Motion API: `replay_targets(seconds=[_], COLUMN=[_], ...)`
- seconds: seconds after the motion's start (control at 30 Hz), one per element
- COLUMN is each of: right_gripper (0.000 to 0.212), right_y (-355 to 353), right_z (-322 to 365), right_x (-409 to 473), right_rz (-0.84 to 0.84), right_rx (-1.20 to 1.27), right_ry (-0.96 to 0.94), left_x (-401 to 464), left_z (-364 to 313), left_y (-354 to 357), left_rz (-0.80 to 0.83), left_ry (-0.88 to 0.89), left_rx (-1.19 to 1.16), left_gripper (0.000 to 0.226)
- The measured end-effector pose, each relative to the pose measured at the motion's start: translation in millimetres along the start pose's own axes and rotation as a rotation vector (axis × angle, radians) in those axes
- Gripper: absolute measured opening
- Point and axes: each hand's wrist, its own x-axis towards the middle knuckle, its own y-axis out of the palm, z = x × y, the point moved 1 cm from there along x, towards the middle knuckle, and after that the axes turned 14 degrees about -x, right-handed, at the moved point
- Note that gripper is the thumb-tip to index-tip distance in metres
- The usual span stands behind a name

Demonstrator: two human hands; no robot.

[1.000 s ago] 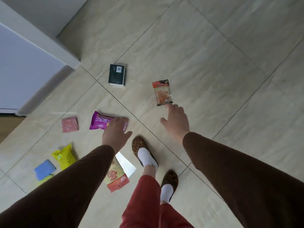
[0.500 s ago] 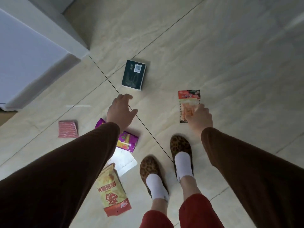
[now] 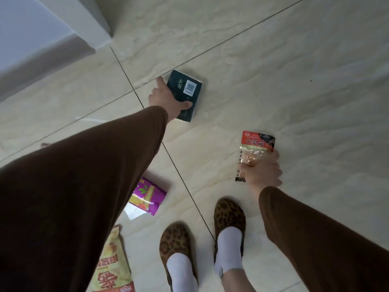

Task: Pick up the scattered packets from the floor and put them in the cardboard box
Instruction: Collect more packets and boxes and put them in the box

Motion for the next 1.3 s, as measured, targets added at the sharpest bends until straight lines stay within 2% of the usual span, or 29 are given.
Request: replay_targets(seconds=[0.07, 0.13, 0.23, 0.27, 0.37, 0.47, 0.53, 0.6, 0.73, 0.8, 0.87, 0.93, 1.03, 1.13, 1.2, 1.3], right_gripper=[0.081, 0.051, 0.011, 0.007, 0.008, 0.019, 0.011, 0.012, 0.036, 0.048, 0.050, 0.041, 0.051, 0.083, 0.102, 0.092], right_y=[0, -3, -16, -22, -32, -24, -12, 5, 47, 55, 65, 74, 85, 89, 92, 98], right_z=[7, 19, 44, 54, 82, 104, 113, 120, 131, 139, 145, 153, 162, 167, 168, 173], right_x=[-2, -16, -58, -75, -133, -184, -209, -233, -245, -246, -242, -239, -232, -226, -224, -221], right_rz=[0.026, 0.097, 0.179, 0.201, 0.303, 0.431, 0.496, 0.526, 0.272, 0.223, 0.246, 0.263, 0.175, 0.211, 0.220, 0.229], right_rx=[0.085, 0.277, 0.456, 0.444, 0.399, 0.367, 0.296, 0.242, -0.077, -0.147, -0.165, -0.195, -0.209, -0.122, -0.195, -0.365], right_ry=[-0.035, -0.079, -0.228, -0.306, -0.532, -0.695, -0.789, -0.863, -0.981, -1.031, -1.053, -1.031, -0.987, -0.944, -0.940, -0.905], left_x=[-8, -24, -58, -70, -109, -146, -165, -181, -181, -169, -151, -131, -99, -85, -82, -78], left_z=[4, 12, 34, 44, 79, 118, 146, 179, 241, 259, 273, 284, 298, 303, 305, 307], left_y=[0, -11, -49, -66, -124, -173, -191, -204, -211, -215, -217, -216, -217, -212, -210, -215], left_rz=[0.057, 0.091, 0.043, 0.016, -0.111, -0.260, -0.349, -0.443, -0.429, -0.428, -0.397, -0.358, -0.330, -0.356, -0.410, -0.462], left_ry=[-0.074, -0.097, -0.113, -0.117, -0.147, -0.197, -0.239, -0.289, -0.368, -0.363, -0.340, -0.336, -0.316, -0.320, -0.330, -0.389], left_rx=[-0.109, -0.184, -0.333, -0.368, -0.486, -0.621, -0.624, -0.571, -0.499, -0.437, -0.302, -0.229, -0.209, -0.267, -0.251, -0.519], left_gripper=[0.076, 0.071, 0.061, 0.059, 0.056, 0.048, 0.047, 0.055, 0.053, 0.062, 0.080, 0.089, 0.091, 0.087, 0.089, 0.122])
